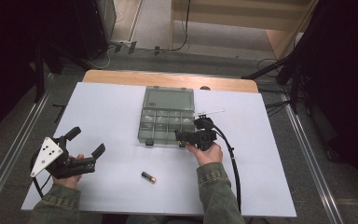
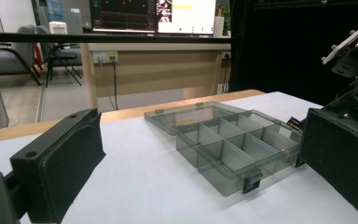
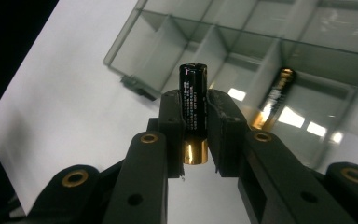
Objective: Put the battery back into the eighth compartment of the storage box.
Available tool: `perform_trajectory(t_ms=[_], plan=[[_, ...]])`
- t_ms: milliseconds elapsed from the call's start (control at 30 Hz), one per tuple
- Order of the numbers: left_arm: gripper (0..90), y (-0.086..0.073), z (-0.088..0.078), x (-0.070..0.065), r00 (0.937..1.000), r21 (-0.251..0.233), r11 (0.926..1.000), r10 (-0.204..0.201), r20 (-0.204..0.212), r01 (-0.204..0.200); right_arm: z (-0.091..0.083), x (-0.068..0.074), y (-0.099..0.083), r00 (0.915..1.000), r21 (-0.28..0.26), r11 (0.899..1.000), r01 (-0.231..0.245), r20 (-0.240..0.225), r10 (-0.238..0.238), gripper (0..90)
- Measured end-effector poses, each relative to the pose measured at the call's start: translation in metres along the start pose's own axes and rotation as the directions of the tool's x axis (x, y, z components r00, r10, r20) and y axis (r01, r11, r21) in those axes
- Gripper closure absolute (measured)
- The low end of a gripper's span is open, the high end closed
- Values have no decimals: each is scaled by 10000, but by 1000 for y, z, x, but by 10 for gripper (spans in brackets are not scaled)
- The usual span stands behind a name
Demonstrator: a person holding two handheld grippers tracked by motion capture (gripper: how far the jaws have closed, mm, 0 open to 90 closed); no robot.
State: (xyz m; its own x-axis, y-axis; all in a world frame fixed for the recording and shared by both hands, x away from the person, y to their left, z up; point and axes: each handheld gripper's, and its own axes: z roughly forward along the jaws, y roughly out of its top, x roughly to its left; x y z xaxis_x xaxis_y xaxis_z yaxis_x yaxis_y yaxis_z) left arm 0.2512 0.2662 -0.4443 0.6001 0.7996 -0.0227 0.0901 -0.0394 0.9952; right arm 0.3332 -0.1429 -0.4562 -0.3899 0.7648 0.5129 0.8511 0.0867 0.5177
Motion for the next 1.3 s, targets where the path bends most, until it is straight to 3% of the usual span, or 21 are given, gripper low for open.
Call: perform_trajectory(t_ms=[200,333,500,767,800,833,933,967,1033,1100,1300], plan=[[0,0,1,0,10000,41,10000,37,39,-37,-6,-15,0,9959,-376,9955,-871,218,880,779],[0,0,0,0,10000,47,10000,19,25,-19,-9,-19,1,9851,-561,9846,-1658,368,1679,778],[0,0,0,0,10000,50,10000,-4,15,4,-10,-22,3,9774,-698,9771,-2011,512,2049,778],[0,0,0,0,10000,63,10000,5,1,-5,-8,-23,4,9772,-775,9759,-2041,429,2078,776],[0,0,0,0,10000,57,10000,15,12,-15,-7,-24,4,9757,-821,9739,-2114,406,2152,655],[0,0,0,0,10000,54,10000,13,6,-13,-6,-24,4,9742,-864,9721,-2181,392,2221,590],[0,0,0,0,10000,28,10000,-8,4,8,-7,-24,4,9750,-1021,9708,-2171,264,2208,474],[0,0,0,0,10000,0,10000,-23,5,23,-8,-24,4,9780,-1151,9730,-2002,364,2055,406],[0,0,0,-1,10000,-13,10000,-27,22,27,-11,-21,4,9855,-1294,9783,-1616,312,1669,130],[0,0,0,-1,10000,4,10000,-22,23,22,-14,-17,2,9918,-1473,9825,-1143,397,1214,0],[0,-1,0,-1,10000,-8,10000,-39,33,39,-21,-7,0,9976,-1492,9866,-661,93,683,0]])
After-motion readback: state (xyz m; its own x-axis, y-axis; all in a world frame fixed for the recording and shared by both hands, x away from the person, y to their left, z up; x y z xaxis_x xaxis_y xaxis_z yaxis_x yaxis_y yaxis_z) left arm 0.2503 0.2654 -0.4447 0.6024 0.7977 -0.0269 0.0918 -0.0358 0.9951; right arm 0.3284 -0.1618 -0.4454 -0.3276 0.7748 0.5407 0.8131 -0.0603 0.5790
